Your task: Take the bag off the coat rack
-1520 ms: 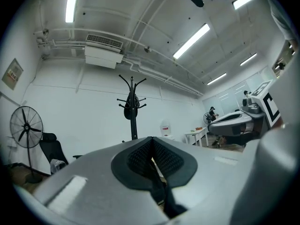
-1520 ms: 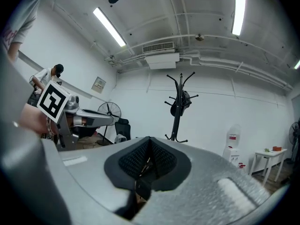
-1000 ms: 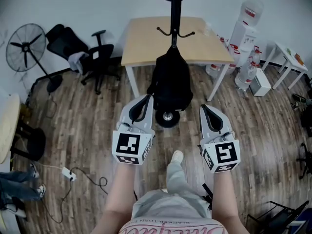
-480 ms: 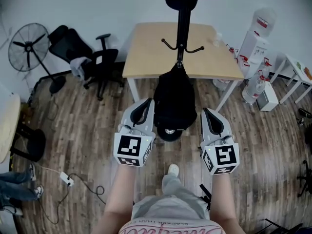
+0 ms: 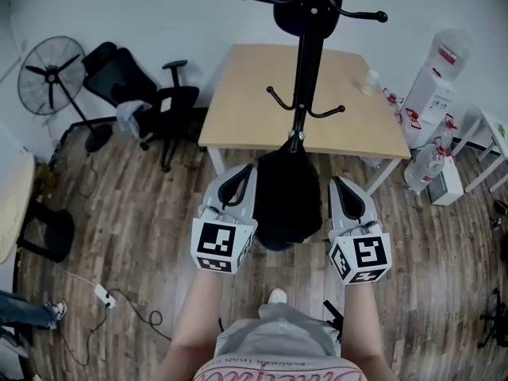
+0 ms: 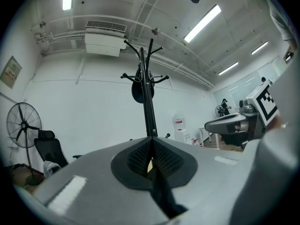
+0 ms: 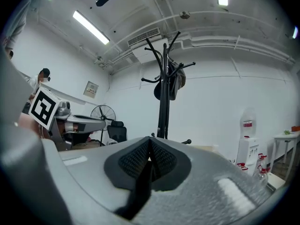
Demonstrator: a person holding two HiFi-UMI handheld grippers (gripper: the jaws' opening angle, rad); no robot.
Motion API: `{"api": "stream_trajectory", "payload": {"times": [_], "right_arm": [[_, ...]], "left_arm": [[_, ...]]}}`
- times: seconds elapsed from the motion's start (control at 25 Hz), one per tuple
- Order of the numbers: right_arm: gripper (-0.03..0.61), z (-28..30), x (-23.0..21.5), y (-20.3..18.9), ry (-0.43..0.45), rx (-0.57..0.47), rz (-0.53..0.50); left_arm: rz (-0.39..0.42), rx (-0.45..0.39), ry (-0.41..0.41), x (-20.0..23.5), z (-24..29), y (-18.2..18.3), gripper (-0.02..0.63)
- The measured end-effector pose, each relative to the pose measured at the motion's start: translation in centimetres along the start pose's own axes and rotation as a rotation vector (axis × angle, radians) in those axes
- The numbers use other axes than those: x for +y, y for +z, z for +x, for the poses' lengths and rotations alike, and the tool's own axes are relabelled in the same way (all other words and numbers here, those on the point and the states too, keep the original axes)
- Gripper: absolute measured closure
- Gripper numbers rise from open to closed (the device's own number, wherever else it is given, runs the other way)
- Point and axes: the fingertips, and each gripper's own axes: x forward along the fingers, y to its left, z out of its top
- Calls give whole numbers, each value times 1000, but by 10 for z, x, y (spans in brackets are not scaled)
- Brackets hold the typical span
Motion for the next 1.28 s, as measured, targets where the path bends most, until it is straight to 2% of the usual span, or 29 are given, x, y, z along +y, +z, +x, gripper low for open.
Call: {"api": "stream_trajectory", "payload": {"times": [0.12, 0.2, 0.32, 0.44, 0.56, 0.76, 0.96, 1.28], "right_arm": [[560, 17, -18, -4, -11, 5, -2], [530, 27, -27, -6, -6, 5, 0], [461, 37, -37, -8, 12, -3, 17], [354, 47, -43, -7, 23, -18, 13], [318, 53, -46, -9, 32, -17, 8], [318, 60, -42, -24, 67, 25, -6], [318, 68, -32, -52, 84, 84, 7], [318, 67, -21, -107, 67, 209, 59]], "left_arm": [[-28, -4, 15, 8, 21, -5, 595], [-47, -8, 18, 13, 33, -7, 569], [-55, -8, 15, 15, 48, -10, 499], [-69, -12, -2, 17, 59, -13, 380], [-73, -10, -13, 18, 68, -16, 310], [-81, 23, -29, 18, 74, -31, 304], [-133, 77, -38, 20, 74, -62, 318], [-184, 173, -87, 19, 75, -108, 330]]}}
